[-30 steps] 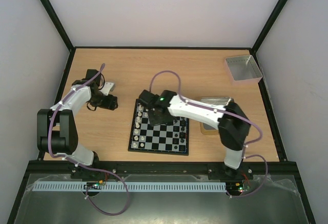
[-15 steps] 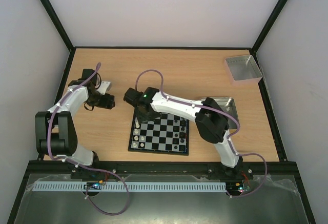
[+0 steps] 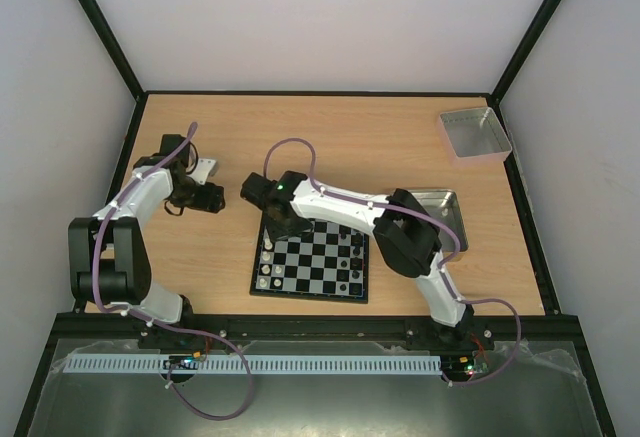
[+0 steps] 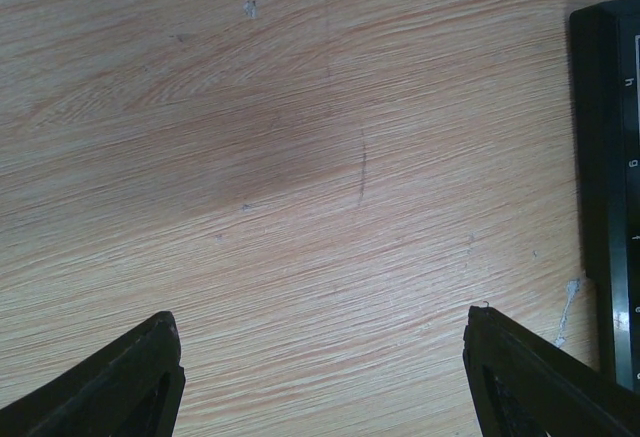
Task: Set up the chess pieces on the board
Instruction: Place the chess piece on the chessboard.
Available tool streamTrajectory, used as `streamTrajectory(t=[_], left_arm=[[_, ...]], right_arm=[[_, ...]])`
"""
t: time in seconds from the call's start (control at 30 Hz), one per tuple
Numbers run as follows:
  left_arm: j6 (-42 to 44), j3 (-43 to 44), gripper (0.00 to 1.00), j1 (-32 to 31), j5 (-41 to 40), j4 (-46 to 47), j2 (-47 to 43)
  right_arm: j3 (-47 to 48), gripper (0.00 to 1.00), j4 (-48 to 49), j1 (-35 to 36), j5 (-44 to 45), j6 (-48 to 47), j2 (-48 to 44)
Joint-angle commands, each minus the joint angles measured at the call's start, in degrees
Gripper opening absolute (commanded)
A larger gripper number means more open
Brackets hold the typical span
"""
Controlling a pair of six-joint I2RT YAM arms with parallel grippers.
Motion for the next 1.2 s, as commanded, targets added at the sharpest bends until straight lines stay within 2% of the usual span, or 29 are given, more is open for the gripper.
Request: streamTrajectory(t=[0.0, 0.93, 1.17], left_arm=[[-0.1, -0.3, 0.77, 0.5, 0.8, -1.2, -1.6], [0.2, -0.2, 0.77, 1.0, 1.9, -1.2, -1.0], [0.3, -0.3, 0.77, 1.0, 2.0, -1.1, -0.8]], right_arm=[[2.5, 0.03, -0.7, -0.5, 0.3, -0.7, 2.1], [5.8, 0.03, -0.8, -1.3, -1.2, -1.2, 5.6], [6.4, 0.07, -0.9, -1.3, -1.6, -1.4, 6.1]])
